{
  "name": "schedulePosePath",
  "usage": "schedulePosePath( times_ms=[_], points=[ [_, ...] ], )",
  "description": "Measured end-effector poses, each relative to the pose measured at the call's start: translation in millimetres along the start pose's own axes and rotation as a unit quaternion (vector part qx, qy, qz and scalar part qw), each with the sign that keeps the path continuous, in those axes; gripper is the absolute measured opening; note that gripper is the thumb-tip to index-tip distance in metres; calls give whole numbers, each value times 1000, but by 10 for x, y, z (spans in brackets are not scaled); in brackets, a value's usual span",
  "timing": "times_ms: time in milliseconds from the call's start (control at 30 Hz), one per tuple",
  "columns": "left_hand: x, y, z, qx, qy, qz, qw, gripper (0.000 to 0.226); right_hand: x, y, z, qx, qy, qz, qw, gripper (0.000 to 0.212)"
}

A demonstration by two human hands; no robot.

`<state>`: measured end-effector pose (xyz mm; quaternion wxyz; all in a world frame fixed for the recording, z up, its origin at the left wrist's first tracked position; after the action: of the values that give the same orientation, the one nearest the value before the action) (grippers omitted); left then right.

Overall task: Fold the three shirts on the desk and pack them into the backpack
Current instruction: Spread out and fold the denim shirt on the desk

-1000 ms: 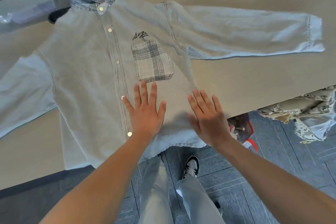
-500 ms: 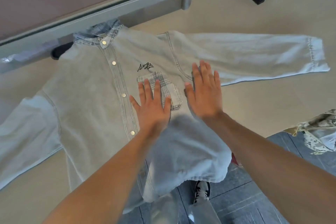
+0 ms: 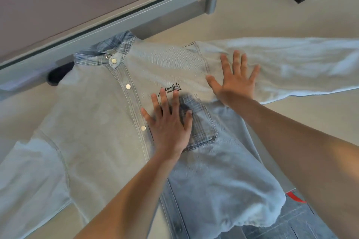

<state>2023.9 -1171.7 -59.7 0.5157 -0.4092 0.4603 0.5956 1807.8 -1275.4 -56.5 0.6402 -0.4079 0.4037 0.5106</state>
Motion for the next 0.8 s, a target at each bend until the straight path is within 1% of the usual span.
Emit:
schedulePosePath(
  times_ms=[133,233,300,333,400,467,533,633,700,800],
  points=[
    [-20,-2,-12,2,-19,-9,1000,71,-53,103,-84,-7,-1,-15,1000,92],
    [-70,54,-55,-20,-46,31,998,67,-69,155,-84,-30,-19,-27,999,89],
    [-181,173,-95,-32,-27,65,997,66,-122,273,-22,-52,-21,-46,997,81],
    [-246,270,-117,-25,-10,66,997,65,-148,372,32,-58,-6,-62,996,77],
    [-337,553,-176,5,13,57,998,64,-184,660,162,-53,52,-103,992,72],
    [-374,930,-239,34,11,60,998,66,-196,1054,259,-18,97,-135,986,69],
    [-359,1371,-304,61,2,66,996,68,-232,1498,293,31,105,-153,982,66],
    [-277,2047,-367,99,-29,64,993,67,-343,2126,291,84,94,-149,981,62],
    [-198,2447,-392,118,-52,59,990,68,-396,2505,280,98,89,-131,982,61],
    [-92,2905,-458,131,-59,30,989,68,-452,2998,215,102,100,-112,983,63]
  ],
)
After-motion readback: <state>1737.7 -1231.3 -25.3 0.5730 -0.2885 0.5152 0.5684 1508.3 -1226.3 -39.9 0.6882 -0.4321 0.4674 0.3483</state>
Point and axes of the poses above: each hand's wrist, its own z-axis away from the middle knuckle, its own x-axis out of the palm, y = z × x, the point moved 2 cm from there along -z, towards the middle knuckle, and after that the axes turned 9 degrees about -y, right-handed, at the moved point
